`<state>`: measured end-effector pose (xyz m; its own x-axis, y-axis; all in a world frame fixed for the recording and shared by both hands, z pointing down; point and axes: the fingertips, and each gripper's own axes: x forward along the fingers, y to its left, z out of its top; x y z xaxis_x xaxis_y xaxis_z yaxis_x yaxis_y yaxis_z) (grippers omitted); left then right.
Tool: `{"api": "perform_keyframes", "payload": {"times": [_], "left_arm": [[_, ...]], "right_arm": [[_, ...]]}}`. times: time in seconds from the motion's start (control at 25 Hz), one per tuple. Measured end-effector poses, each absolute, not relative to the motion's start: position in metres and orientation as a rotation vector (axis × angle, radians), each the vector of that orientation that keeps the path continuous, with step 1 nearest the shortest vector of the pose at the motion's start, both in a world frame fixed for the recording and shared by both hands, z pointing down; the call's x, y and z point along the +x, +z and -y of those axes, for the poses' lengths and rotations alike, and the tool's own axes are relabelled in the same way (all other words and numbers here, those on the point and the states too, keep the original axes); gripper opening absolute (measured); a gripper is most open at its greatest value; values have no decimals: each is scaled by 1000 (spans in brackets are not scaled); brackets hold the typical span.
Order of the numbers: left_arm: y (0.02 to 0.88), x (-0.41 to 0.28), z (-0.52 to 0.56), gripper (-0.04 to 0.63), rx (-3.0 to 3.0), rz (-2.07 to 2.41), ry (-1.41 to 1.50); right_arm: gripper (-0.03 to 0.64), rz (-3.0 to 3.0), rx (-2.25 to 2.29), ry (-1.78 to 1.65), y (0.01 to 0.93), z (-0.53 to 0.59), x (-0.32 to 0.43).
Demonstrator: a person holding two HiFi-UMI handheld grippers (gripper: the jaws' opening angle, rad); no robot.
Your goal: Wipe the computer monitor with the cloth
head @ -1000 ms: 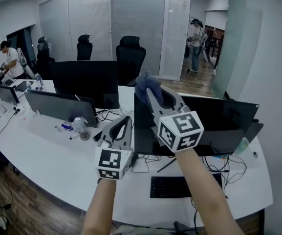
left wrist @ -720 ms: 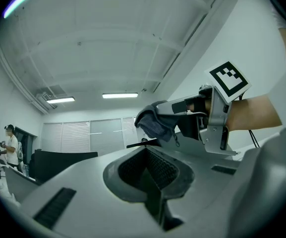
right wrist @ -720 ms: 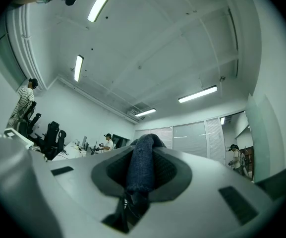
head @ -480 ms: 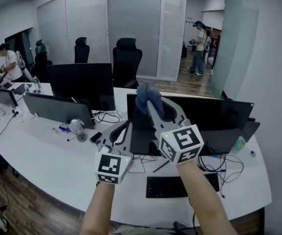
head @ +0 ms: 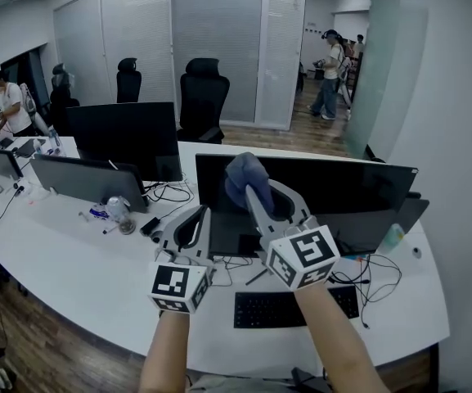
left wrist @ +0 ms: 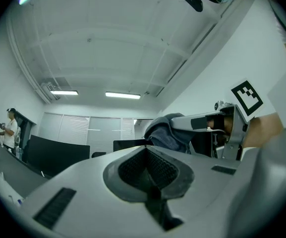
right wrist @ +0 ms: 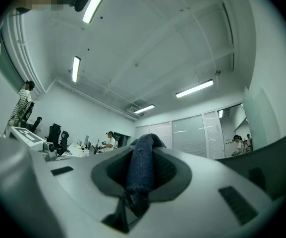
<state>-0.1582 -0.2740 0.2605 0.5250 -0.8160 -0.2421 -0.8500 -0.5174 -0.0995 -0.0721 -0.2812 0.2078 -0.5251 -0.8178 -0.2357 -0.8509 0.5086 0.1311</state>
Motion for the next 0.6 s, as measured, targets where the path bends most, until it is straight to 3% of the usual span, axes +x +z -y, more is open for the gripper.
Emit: {"api": "perform_keyframes", "payload": {"times": [0.6], "left_arm": [[275, -113, 248, 6, -2596, -1386, 289]], "right_arm": [[69, -2617, -1426, 215, 253, 256, -31]]}}
